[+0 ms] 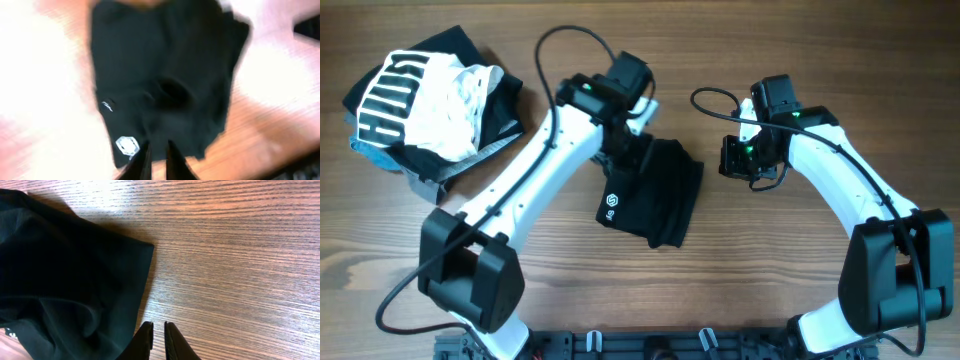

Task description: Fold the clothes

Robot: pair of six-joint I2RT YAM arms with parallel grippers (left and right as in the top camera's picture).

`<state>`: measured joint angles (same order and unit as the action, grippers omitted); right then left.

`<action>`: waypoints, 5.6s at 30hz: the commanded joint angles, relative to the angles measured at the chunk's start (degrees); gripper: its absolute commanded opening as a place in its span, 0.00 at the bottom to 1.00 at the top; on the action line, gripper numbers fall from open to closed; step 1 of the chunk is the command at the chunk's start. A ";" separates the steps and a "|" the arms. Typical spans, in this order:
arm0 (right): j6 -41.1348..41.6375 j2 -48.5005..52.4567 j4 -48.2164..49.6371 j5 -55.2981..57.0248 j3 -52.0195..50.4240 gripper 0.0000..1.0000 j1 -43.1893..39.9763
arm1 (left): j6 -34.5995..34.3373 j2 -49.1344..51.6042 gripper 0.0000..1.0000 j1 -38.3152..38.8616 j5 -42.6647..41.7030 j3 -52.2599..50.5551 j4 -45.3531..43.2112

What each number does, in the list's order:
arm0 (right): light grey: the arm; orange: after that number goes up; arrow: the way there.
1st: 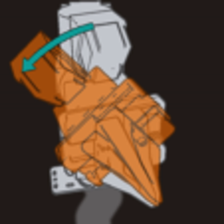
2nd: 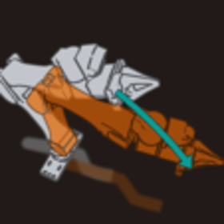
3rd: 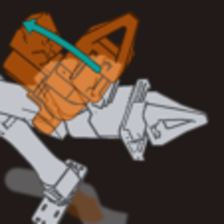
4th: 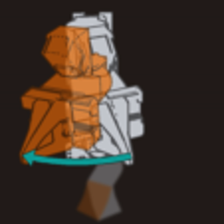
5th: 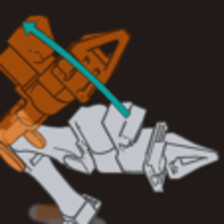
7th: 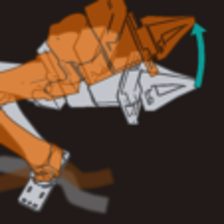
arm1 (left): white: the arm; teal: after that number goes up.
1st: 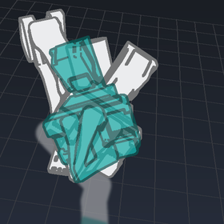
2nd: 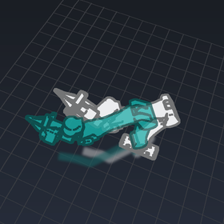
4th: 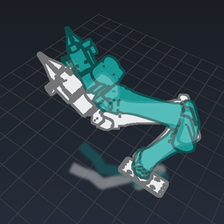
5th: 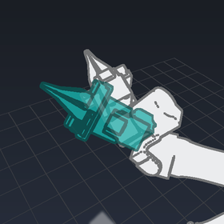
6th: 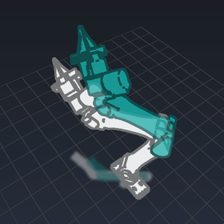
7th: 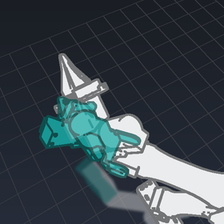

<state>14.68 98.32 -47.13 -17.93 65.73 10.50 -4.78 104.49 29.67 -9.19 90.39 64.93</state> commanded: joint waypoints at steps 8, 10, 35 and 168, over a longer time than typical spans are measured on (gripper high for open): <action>4.02 -1.51 -0.79 5.11 0.98 0.05 -2.34 | 0.04 7.37 0.04 -1.51 -10.19 -4.26 -10.86; 4.83 -2.89 -0.96 4.07 1.57 0.05 -5.22 | 0.02 8.13 0.04 -0.07 -12.52 -4.26 -11.34; -16.06 -9.27 2.58 -13.00 1.29 0.15 1.38 | -0.02 -2.19 0.19 -7.78 -8.59 2.99 7.69; 9.49 -20.63 8.90 -9.03 -3.10 0.14 8.26 | -16.20 -16.33 0.04 -27.71 -23.21 -18.69 -25.31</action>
<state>24.38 82.65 -38.22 -31.42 62.11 18.68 -25.65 96.03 7.40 -34.89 63.16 39.94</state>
